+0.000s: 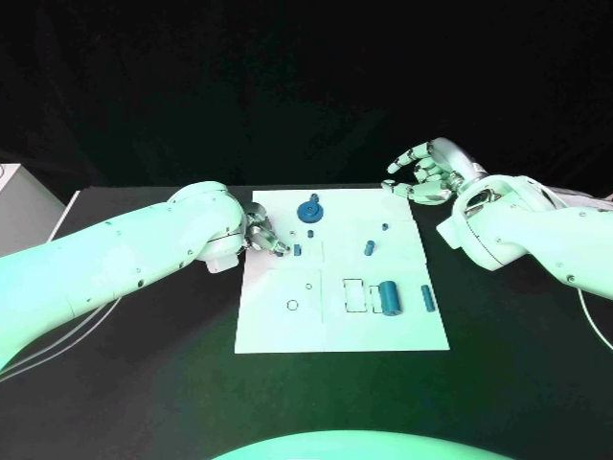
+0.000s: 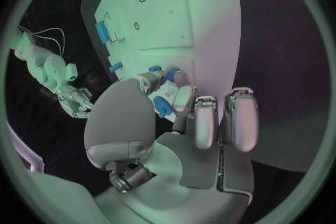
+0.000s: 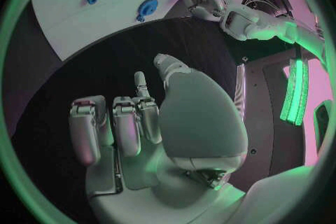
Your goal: Assemble the parts on the task board
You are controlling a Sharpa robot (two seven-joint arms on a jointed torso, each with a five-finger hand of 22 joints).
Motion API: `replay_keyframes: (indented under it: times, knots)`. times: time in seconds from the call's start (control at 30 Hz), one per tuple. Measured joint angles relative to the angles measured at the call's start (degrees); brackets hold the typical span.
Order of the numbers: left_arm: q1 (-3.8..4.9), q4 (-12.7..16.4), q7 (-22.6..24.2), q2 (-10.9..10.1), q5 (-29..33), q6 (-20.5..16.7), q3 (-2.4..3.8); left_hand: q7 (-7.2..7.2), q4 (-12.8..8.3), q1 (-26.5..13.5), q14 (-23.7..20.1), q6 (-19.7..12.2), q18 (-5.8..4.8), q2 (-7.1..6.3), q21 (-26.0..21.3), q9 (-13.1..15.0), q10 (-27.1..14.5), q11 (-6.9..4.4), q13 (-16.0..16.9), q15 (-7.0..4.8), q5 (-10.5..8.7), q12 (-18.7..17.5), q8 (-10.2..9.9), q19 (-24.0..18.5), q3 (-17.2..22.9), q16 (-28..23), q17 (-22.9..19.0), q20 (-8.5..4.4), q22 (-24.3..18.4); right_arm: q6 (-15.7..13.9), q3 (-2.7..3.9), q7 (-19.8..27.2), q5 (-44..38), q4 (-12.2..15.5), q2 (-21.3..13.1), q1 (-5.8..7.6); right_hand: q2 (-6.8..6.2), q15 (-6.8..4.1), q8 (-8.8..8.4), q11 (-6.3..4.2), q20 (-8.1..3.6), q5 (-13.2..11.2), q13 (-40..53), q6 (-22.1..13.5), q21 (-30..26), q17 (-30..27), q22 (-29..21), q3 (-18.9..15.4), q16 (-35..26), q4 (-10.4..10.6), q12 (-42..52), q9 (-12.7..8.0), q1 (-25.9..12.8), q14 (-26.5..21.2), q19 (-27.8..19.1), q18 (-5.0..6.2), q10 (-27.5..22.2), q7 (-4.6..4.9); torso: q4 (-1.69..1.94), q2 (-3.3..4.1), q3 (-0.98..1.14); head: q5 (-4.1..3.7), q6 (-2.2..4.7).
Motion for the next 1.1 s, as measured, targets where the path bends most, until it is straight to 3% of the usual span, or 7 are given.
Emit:
replay_keyframes:
  times: [0.27,0.53,0.9,1.1]
  knots:
    - [-0.05,-0.10,0.07,-0.02,-0.22,-0.10,0.04,0.03,0.03,-0.80,0.00,0.17,0.00,0.80,0.00,0.18,0.00,0.00,0.00,0.00,-0.29,0.00,0.01,0.00,-3.80,0.00,0.00,0.00,0.00,0.00,0.00,0.00,-0.02,0.03,-0.06,0.00,0.00,0.00,0.00,0.00,0.00,0.00,0.02,0.00,0.00,0.00,0.00,0.00,0.00,0.00,0.00,0.00,0.00,0.00,0.00,0.00,0.00,0.00,-0.03,0.01,-0.02,0.01,0.11]
    - [-0.13,0.11,0.11,-0.15,-0.46,-0.34,0.10,0.05,0.03,-1.45,0.00,0.19,0.00,0.66,0.00,0.38,0.00,0.00,0.00,0.00,-0.29,0.00,0.03,0.00,-6.65,0.00,0.00,0.00,-0.01,0.01,0.00,0.00,-0.03,0.02,-0.08,-0.02,0.00,0.00,0.00,0.00,0.00,0.00,0.01,0.00,0.00,0.00,0.04,0.00,0.00,0.00,0.00,0.00,0.00,0.00,0.00,0.00,0.00,0.00,-0.05,0.03,-0.02,-0.10,0.15]
    - [-0.28,0.47,0.12,-0.31,-0.79,-0.80,0.17,0.05,0.03,-1.45,0.00,0.19,0.00,0.66,0.00,0.43,0.00,0.00,0.05,0.00,-0.29,0.00,0.04,0.00,-7.41,0.00,0.00,0.00,-0.01,0.01,0.00,0.00,-0.05,0.00,-0.10,-0.01,0.00,0.00,0.00,0.00,0.00,0.00,0.01,0.00,0.00,0.00,0.04,-0.01,0.00,0.00,0.00,-0.01,0.01,0.00,0.00,0.00,0.00,0.00,0.00,-0.01,0.01,-0.20,0.13]
    - [-0.52,0.81,0.10,-0.76,-0.94,-1.43,0.55,0.03,0.03,-1.67,0.00,0.14,0.00,0.88,0.00,0.52,0.00,0.00,0.13,0.00,-0.81,0.00,0.00,0.00,-9.17,0.00,0.00,0.00,-0.02,0.02,0.00,0.00,-0.06,-0.02,-0.12,-0.01,0.00,0.00,0.00,0.00,0.00,0.00,0.00,0.00,0.00,0.00,0.03,-0.01,0.00,0.00,0.00,0.09,0.01,0.00,0.00,0.00,0.00,0.00,0.02,-0.03,0.01,-0.13,0.24]
